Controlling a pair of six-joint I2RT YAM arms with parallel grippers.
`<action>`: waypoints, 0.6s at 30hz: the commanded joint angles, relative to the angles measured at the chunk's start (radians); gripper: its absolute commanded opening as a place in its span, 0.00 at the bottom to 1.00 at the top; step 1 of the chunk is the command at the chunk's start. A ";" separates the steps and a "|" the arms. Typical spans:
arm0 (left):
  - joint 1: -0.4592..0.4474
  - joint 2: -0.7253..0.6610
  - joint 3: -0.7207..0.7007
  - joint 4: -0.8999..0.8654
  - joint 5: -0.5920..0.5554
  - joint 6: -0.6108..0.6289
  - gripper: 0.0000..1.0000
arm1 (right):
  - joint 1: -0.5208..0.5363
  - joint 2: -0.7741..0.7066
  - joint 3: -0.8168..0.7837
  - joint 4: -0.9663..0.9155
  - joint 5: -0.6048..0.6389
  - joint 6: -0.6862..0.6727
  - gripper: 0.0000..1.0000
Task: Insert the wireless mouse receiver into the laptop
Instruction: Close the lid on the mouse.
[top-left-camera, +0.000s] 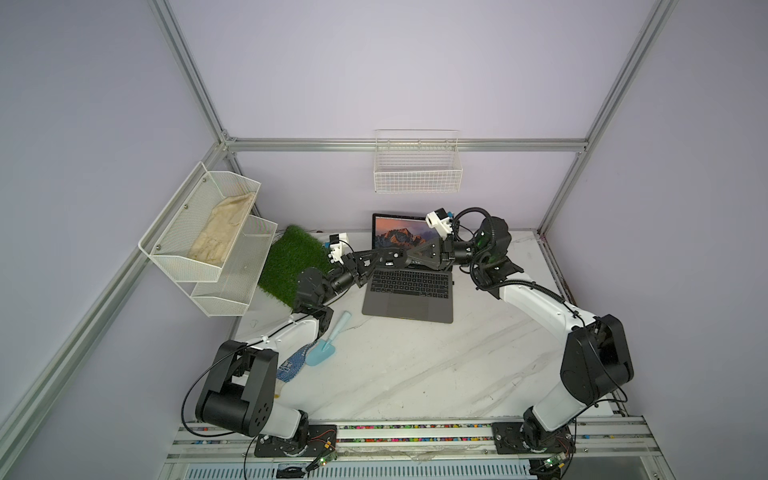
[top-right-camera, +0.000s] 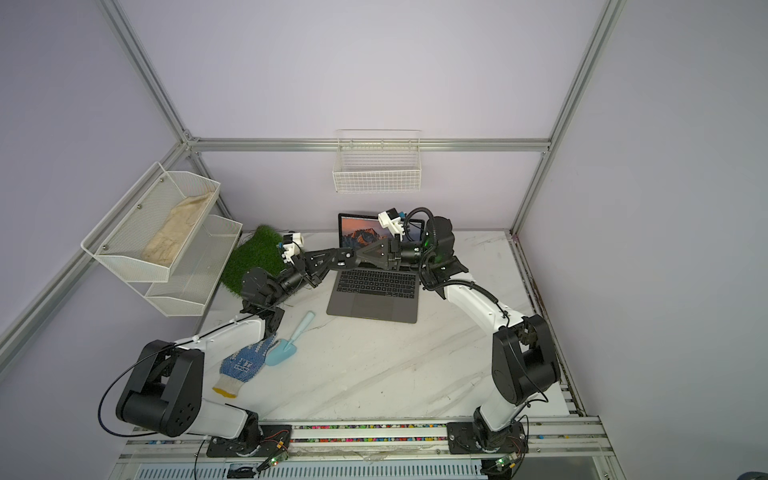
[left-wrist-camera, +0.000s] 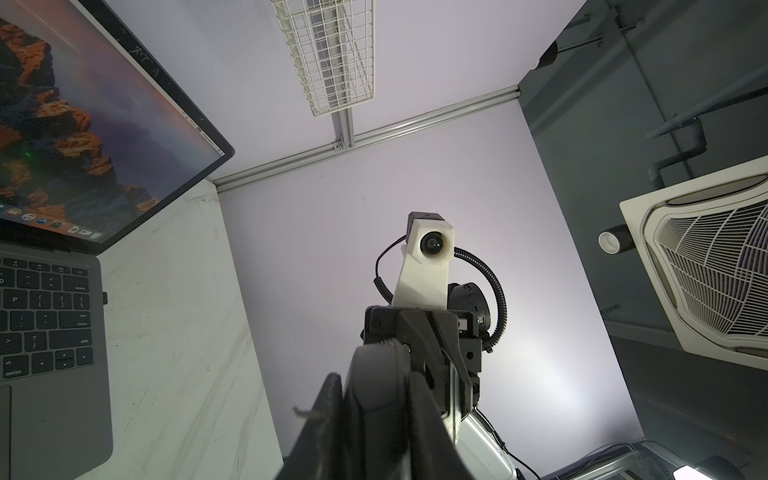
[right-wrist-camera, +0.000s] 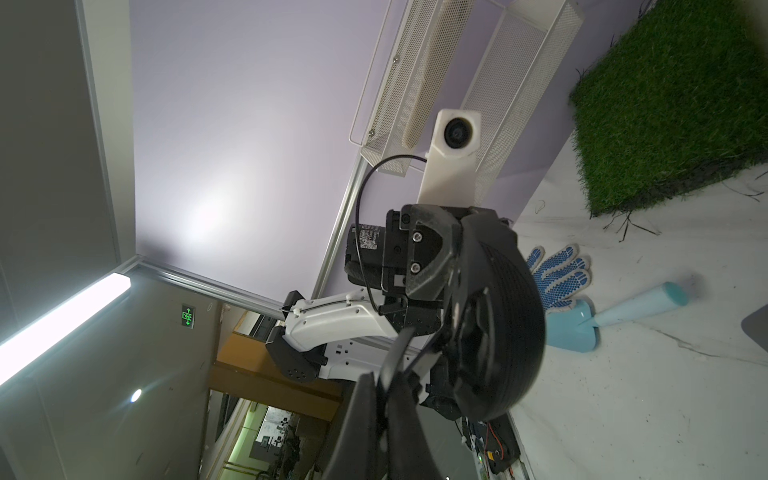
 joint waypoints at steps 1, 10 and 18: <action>-0.003 0.004 0.051 0.078 0.015 -0.006 0.00 | 0.006 0.016 -0.016 0.008 -0.014 -0.008 0.00; -0.002 -0.005 0.039 0.087 0.016 -0.012 0.00 | 0.001 0.059 0.002 -0.031 0.022 -0.046 0.00; -0.002 0.002 0.040 0.100 0.018 -0.016 0.00 | -0.036 0.015 -0.021 -0.055 0.041 -0.049 0.00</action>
